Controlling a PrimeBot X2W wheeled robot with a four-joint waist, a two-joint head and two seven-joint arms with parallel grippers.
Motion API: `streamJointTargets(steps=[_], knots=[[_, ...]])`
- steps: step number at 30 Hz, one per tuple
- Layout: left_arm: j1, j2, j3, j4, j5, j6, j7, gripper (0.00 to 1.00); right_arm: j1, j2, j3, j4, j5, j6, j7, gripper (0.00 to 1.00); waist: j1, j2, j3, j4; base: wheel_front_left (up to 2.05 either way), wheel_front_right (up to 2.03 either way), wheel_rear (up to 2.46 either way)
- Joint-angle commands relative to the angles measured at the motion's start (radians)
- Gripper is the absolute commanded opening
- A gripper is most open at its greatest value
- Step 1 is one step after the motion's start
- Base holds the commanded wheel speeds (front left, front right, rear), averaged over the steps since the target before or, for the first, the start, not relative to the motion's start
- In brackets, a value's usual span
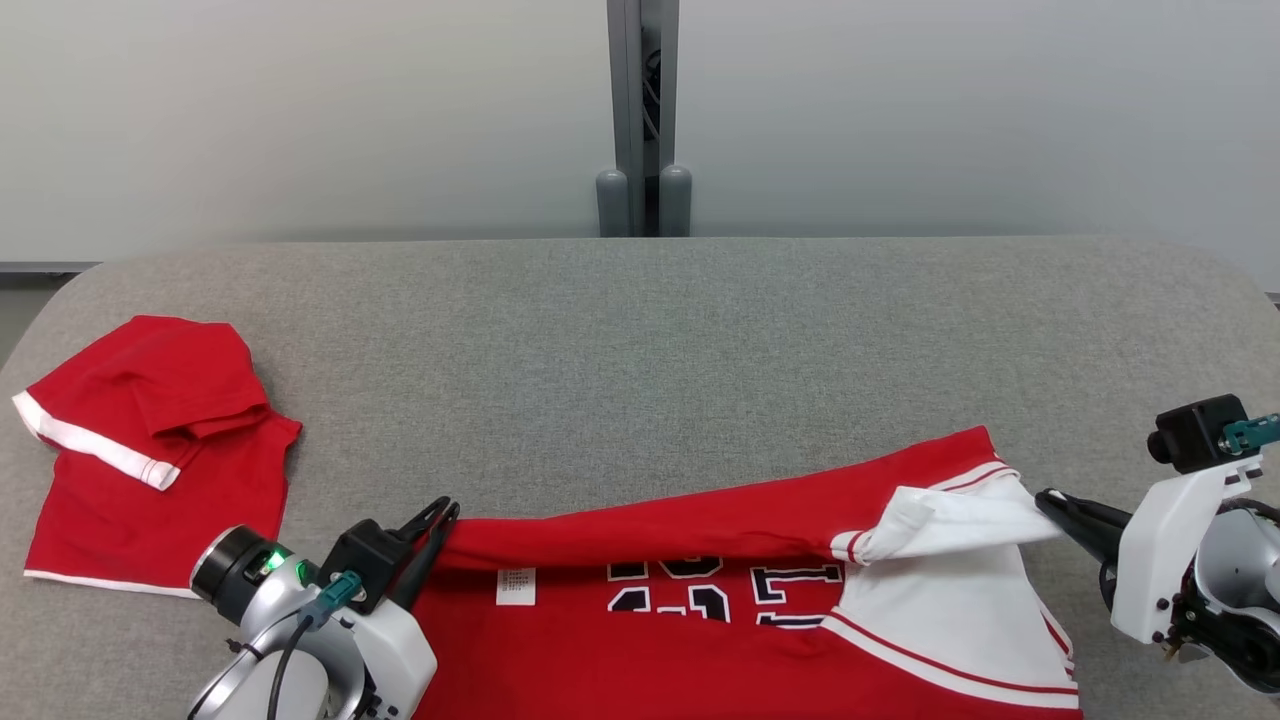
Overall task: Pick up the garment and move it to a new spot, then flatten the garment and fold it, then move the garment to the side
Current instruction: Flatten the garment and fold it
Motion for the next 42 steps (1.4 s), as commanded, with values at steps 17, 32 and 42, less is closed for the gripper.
streamJointTargets(steps=[17, 32, 42], knots=[[-0.014, 0.039, -0.105, 0.039, -0.016, 0.0, -0.001, 0.0, 0.051, -0.045, -0.032, -0.09, 0.043, 0.0, 0.128, 0.0, 0.0, -0.0001, 0.018, 0.01, 0.0, 0.0, 0.0], [-0.03, 0.02, -0.15, 0.142, -0.039, 0.0, 0.004, 1.0, 0.105, -0.048, -0.084, -0.132, 0.117, 0.0, 0.291, 1.0, 0.0, -0.0001, 0.017, 0.007, 0.0, 0.0, 0.0], [-0.045, 0.012, -0.115, 0.141, -0.069, 0.046, -0.002, 1.0, 0.125, -0.044, -0.189, -0.132, 0.075, 0.0, 0.286, 1.0, 0.0, -0.0001, -0.012, 0.01, 0.0, 0.0, 0.0]])
